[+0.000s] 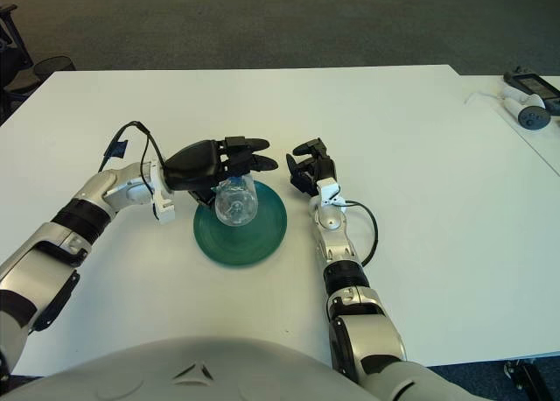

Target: Put the bottle into the plate.

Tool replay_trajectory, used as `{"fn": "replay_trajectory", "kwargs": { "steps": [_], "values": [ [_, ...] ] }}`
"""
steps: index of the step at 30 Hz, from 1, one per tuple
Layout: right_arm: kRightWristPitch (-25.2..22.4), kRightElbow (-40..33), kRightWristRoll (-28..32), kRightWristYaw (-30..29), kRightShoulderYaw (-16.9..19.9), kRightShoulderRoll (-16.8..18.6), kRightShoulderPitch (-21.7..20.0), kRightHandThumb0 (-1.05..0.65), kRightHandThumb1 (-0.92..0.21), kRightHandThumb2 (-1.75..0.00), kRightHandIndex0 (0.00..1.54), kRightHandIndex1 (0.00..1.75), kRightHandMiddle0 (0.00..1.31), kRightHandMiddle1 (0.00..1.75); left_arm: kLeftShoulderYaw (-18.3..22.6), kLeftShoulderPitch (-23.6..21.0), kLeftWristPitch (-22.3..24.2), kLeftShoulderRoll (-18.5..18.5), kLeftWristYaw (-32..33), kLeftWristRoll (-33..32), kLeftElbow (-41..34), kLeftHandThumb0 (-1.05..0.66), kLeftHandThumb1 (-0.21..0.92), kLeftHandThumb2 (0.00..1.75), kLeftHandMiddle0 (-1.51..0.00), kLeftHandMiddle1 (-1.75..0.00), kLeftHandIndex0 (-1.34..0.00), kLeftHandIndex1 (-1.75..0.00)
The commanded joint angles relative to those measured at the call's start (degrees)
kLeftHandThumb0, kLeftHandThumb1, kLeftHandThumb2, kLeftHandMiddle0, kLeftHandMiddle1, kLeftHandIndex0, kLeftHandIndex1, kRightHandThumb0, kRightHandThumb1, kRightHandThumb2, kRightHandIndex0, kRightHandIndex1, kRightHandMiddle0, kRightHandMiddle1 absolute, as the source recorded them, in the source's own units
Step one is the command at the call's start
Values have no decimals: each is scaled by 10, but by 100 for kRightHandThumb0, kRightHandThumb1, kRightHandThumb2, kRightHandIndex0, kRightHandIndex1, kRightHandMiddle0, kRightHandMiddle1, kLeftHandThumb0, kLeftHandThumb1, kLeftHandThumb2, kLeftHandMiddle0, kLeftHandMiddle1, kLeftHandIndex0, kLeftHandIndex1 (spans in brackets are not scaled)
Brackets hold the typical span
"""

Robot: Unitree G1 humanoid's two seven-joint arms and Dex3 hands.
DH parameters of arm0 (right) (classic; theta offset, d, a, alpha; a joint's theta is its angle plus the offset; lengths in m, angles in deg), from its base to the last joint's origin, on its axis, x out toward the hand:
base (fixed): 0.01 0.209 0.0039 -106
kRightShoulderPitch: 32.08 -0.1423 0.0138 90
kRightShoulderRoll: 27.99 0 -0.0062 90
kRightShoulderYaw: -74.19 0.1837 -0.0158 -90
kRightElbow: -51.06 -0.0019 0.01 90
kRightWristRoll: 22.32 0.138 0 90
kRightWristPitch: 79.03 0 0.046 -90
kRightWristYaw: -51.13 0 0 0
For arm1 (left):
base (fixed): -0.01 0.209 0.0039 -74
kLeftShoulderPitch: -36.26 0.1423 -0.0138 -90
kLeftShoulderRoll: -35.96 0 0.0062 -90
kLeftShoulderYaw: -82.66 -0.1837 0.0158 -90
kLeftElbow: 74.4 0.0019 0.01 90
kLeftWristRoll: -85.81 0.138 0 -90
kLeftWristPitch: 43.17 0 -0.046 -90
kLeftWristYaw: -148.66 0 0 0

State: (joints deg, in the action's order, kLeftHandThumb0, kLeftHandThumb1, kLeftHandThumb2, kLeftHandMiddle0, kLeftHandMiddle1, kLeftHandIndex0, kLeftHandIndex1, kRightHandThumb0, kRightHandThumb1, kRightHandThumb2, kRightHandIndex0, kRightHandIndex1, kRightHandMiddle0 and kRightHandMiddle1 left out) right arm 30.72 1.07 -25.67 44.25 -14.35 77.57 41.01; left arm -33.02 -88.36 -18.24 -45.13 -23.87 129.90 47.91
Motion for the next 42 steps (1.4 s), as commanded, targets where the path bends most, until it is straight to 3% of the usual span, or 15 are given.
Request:
{"fn": "replay_trajectory", "kwargs": {
  "steps": [1,7,14,23,28,35,42],
  "values": [
    [-65,51,8,11,2,5,76,-1,-76,-62,41,141,32,168,9,-11,3,9,-13,-17,-9,-79,92,79,-45,-7,0,-84],
    [-66,44,9,16,4,6,79,-1,-70,-72,44,145,32,168,12,-10,6,7,-21,-21,-20,-79,92,81,-47,-7,0,-87],
    [-76,27,12,22,8,7,85,-1,-69,-76,40,149,33,169,1,-25,-10,16,-38,-6,-23,-81,92,83,-41,-3,0,-76],
    [-92,29,-7,-10,4,8,85,-1,-74,-70,33,147,35,171,-19,-82,-48,44,-11,123,-55,-89,92,76,-24,0,0,-52],
    [-89,34,-4,-19,7,11,83,0,-73,-69,39,145,33,168,-38,-106,-61,52,-3,171,-63,-94,92,67,-18,0,0,-40],
    [-73,32,-2,-6,2,10,85,0,-70,-71,49,148,28,162,-59,-121,-54,57,15,219,-83,-98,92,61,-13,0,0,-30],
    [-54,36,-7,-6,-3,10,87,-1,-79,-56,41,139,35,164,-76,-122,-37,60,53,253,-99,-101,92,59,-12,0,0,-28]
  ]
}}
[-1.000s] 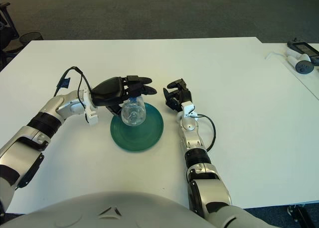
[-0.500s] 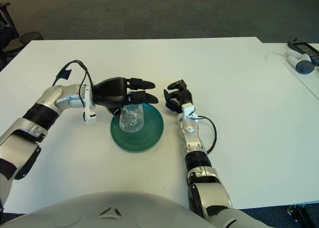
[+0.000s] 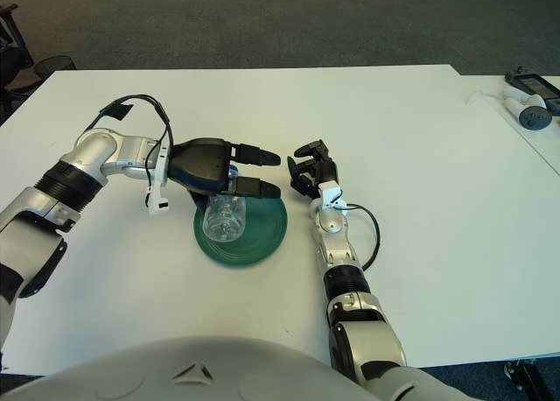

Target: Put the bottle into the plate.

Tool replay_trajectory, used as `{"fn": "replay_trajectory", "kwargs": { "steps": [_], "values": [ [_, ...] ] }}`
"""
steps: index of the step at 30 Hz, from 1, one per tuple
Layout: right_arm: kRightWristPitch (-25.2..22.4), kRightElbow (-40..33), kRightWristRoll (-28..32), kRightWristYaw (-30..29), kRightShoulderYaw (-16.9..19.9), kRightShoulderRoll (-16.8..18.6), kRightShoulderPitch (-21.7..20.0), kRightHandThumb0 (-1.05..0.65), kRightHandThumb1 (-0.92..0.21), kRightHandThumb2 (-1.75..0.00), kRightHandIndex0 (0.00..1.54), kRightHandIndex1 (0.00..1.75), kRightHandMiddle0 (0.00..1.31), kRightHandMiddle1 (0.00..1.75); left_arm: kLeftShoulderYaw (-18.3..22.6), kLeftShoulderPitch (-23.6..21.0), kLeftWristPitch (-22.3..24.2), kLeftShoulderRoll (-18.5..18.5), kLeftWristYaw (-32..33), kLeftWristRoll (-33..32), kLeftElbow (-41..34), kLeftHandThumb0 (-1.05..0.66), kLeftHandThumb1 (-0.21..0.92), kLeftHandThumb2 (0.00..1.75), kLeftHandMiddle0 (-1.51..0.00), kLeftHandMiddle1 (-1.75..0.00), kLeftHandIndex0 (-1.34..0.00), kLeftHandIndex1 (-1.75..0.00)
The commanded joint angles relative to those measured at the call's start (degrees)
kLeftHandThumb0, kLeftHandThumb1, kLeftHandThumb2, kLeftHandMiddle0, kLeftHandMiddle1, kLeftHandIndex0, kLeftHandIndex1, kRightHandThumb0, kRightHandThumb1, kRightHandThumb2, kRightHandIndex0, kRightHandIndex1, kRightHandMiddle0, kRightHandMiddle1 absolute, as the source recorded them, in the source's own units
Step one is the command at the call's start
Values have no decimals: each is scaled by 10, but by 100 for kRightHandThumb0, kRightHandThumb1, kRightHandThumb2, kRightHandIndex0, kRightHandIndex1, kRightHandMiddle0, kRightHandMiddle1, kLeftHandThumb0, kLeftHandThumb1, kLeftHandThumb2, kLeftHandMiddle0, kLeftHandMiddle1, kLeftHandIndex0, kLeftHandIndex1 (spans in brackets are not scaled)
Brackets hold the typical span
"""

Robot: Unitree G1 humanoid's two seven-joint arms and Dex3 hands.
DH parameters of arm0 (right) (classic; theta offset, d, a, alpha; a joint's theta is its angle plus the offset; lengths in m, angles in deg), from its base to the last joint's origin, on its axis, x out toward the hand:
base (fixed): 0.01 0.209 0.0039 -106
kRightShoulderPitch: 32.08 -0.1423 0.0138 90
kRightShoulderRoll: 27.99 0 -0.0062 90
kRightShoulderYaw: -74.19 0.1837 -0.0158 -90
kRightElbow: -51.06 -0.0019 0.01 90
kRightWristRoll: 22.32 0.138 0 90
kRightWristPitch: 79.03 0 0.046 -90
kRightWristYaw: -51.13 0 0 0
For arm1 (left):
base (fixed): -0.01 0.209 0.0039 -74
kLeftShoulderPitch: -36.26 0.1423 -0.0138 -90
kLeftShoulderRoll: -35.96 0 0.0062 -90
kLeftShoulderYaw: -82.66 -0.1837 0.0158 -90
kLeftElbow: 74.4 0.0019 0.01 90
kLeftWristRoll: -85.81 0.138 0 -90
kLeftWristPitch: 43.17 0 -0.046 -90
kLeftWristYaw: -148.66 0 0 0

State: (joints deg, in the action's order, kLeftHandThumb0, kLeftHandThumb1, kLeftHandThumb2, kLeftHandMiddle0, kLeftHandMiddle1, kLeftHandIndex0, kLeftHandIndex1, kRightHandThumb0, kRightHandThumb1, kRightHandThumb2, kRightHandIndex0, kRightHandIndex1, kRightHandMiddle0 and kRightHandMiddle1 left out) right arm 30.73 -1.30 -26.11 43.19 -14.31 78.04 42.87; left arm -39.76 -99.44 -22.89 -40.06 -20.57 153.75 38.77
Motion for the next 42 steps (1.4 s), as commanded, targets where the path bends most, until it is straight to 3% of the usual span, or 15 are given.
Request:
{"fn": "replay_trajectory", "kwargs": {
  "steps": [1,18,27,36,42],
  "values": [
    [-54,57,-3,5,-4,5,69,-1,-80,-55,40,138,36,164,-11,-11,12,11,26,20,-10,-101,92,59,-12,0,0,-28],
    [-61,31,-4,0,-11,9,78,-1,-70,-72,37,156,37,158,-63,-20,68,24,103,85,-23,-104,92,73,-14,-1,0,-34],
    [-77,20,-5,-4,-13,11,80,-1,-68,-77,36,159,36,160,-81,-38,68,28,123,83,-12,-101,92,65,-18,-1,0,-43],
    [-112,-7,14,13,-6,13,86,-1,-69,-77,34,161,34,162,-87,-57,66,31,131,83,-11,-102,92,60,-16,0,0,-37],
    [-119,-9,7,0,-6,15,90,-1,-69,-77,34,161,34,162,-92,-69,80,27,149,96,-12,-90,92,34,-10,0,0,-31]
  ]
}}
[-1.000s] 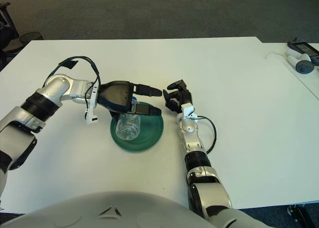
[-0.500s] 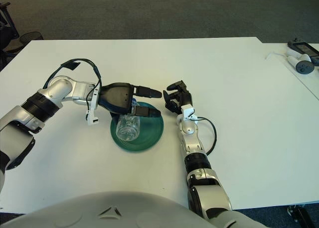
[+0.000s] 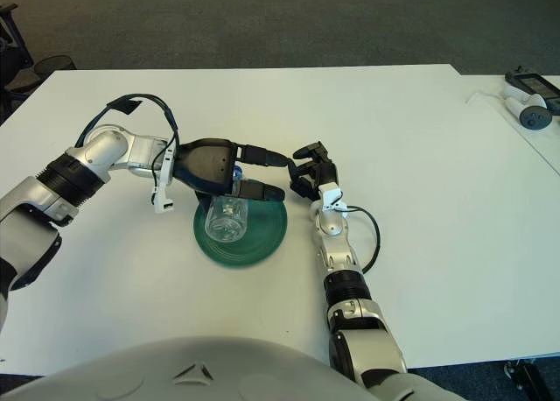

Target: Put the bottle into the plate.

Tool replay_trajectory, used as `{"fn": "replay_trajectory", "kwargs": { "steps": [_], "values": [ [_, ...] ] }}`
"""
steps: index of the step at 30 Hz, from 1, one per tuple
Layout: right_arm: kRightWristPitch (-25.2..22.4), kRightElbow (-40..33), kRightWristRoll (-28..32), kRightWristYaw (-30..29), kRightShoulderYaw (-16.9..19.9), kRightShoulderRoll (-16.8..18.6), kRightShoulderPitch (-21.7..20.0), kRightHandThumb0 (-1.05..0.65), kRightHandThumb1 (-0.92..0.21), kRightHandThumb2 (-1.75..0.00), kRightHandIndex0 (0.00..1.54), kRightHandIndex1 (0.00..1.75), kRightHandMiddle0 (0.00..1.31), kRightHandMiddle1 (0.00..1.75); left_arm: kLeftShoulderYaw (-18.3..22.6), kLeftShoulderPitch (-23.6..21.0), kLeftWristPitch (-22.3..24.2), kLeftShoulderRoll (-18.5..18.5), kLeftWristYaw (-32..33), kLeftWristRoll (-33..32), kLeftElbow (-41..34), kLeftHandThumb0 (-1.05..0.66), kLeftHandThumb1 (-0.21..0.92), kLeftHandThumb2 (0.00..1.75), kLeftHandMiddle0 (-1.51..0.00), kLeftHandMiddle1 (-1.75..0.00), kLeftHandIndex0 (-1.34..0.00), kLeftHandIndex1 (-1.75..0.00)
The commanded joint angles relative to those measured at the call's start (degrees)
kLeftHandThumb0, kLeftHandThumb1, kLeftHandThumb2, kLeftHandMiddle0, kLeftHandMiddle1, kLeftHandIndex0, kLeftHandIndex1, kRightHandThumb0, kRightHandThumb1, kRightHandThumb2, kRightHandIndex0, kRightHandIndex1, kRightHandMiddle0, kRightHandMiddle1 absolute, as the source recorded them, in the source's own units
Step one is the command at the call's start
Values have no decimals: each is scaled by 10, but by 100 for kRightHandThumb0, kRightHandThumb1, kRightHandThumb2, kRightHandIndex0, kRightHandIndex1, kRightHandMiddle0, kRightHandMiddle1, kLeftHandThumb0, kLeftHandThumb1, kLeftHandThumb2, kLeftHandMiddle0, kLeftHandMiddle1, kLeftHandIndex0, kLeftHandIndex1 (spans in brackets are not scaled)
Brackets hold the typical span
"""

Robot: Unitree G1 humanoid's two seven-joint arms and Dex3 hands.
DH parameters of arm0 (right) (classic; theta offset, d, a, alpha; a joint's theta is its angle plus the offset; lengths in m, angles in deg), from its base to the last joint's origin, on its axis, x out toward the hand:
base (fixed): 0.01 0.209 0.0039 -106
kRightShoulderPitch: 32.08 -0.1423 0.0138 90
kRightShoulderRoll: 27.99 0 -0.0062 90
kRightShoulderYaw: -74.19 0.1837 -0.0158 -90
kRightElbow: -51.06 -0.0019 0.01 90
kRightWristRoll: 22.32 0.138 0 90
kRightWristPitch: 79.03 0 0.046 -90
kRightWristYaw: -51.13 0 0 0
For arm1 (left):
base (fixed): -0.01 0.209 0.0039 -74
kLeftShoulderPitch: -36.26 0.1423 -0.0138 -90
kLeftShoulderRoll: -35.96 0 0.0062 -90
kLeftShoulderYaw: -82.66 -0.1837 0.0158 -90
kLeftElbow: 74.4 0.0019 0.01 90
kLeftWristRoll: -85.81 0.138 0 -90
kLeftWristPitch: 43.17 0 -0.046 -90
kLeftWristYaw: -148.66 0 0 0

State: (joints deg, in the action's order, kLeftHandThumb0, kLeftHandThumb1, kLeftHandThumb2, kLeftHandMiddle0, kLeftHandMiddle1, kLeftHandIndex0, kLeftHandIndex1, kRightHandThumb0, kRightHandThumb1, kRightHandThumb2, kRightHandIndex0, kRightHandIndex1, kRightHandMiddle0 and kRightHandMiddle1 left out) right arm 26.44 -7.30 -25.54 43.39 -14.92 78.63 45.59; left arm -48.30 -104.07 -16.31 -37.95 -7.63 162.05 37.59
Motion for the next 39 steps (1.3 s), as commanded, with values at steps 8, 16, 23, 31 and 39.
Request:
{"fn": "replay_trajectory", "kwargs": {
  "steps": [8,16,23,31,39],
  "values": [
    [34,-60,-160,2,-108,-72,189,-39,-87,-94,30,44,7,92,0,-30,38,13,20,15,-21,-75,87,13,-1,0,0,-6],
    [136,178,17,150,-3,-49,55,-59,-92,-111,22,5,0,50,1,-29,52,13,27,16,-28,-59,81,9,0,0,0,0],
    [39,2,-135,170,-15,-97,135,-66,-92,-101,22,2,0,46,-20,-24,98,-2,97,57,-9,-63,77,7,0,0,0,0],
    [-33,-275,-533,155,-152,-258,173,-60,-92,-90,24,1,0,53,-35,-36,110,1,131,72,0,-73,77,7,0,0,0,0],
    [115,141,-95,77,31,-20,80,-73,-92,-103,16,0,0,39,-35,-36,103,2,136,60,3,-75,77,7,0,0,0,0]
  ]
}}
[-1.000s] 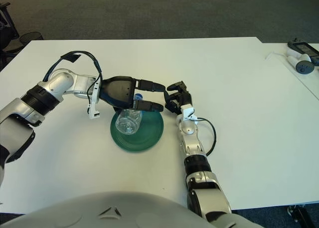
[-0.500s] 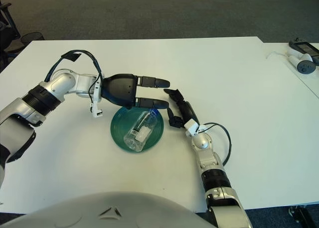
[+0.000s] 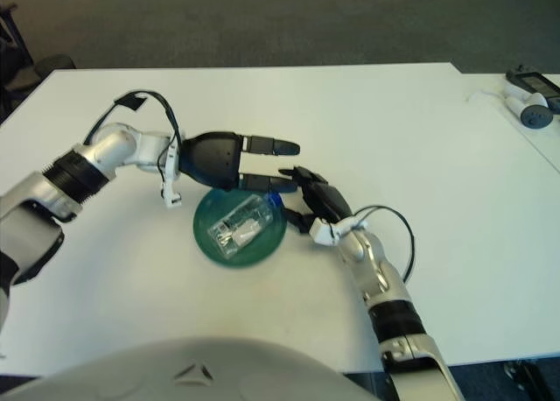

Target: Put the bottle into the plate.

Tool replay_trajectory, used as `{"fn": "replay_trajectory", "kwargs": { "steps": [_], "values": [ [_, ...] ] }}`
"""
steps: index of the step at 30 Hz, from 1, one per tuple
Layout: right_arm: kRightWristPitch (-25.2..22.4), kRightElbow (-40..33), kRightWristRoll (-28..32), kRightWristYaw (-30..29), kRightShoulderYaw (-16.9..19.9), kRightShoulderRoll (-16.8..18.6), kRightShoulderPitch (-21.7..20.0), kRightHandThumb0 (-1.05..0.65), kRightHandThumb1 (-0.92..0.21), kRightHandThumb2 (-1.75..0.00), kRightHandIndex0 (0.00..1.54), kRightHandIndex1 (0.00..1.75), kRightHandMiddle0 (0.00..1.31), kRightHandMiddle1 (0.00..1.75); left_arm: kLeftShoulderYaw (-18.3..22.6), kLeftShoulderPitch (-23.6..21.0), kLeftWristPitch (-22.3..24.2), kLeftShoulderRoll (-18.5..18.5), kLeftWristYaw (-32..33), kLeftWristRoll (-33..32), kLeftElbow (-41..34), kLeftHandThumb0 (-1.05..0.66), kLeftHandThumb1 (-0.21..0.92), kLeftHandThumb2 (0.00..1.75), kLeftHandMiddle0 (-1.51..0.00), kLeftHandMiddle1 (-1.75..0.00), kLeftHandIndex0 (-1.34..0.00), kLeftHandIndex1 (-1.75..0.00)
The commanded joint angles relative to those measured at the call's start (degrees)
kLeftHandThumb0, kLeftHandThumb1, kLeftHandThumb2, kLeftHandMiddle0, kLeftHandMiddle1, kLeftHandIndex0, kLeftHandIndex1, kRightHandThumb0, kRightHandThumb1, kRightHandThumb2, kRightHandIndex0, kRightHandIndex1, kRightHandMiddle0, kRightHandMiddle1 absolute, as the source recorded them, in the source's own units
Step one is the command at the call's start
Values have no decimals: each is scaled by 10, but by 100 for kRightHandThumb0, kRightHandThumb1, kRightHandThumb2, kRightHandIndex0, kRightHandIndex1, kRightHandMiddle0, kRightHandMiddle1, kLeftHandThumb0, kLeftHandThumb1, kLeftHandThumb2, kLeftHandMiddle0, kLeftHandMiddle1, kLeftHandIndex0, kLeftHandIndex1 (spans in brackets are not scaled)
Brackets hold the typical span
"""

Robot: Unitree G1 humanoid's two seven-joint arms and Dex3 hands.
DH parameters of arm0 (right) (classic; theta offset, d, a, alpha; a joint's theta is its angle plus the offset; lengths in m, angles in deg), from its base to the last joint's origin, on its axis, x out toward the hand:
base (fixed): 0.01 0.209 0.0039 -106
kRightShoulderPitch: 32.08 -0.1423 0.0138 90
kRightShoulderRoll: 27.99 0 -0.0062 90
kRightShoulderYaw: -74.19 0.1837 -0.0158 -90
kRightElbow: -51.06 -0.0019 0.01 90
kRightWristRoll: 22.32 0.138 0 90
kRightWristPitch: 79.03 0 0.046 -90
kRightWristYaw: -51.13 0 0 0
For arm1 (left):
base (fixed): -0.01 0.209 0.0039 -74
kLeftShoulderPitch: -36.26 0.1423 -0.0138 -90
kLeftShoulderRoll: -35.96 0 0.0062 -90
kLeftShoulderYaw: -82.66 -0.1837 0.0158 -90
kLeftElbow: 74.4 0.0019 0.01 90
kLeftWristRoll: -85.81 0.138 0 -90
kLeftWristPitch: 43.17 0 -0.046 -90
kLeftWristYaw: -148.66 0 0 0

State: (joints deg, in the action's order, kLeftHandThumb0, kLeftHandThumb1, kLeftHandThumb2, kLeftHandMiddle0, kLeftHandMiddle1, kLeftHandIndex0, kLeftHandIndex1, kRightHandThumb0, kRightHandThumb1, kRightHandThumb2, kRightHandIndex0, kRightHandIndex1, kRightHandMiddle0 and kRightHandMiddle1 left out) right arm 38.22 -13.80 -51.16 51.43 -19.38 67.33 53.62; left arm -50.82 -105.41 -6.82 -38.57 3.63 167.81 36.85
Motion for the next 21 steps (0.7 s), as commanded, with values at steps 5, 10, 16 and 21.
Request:
{"fn": "replay_trajectory", "kwargs": {
  "steps": [5,10,16,21],
  "values": [
    [-6,215,245,50,109,116,-5,-78,-92,-109,8,0,0,22,3,-24,4,8,18,-17,12,-72,78,7,0,0,0,0],
    [-10,299,251,44,122,115,-45,-75,-92,-106,9,1,0,21,19,-29,3,16,2,-38,16,-65,80,8,0,0,0,0],
    [-50,286,233,-17,109,125,-62,-48,-92,-56,45,109,20,125,36,-73,-5,29,0,-57,68,-74,82,9,0,0,0,0],
    [-89,237,227,-42,91,137,-59,-14,-75,-64,52,137,32,153,47,-103,-16,37,-14,-86,109,-86,84,9,0,0,0,0]
  ]
}}
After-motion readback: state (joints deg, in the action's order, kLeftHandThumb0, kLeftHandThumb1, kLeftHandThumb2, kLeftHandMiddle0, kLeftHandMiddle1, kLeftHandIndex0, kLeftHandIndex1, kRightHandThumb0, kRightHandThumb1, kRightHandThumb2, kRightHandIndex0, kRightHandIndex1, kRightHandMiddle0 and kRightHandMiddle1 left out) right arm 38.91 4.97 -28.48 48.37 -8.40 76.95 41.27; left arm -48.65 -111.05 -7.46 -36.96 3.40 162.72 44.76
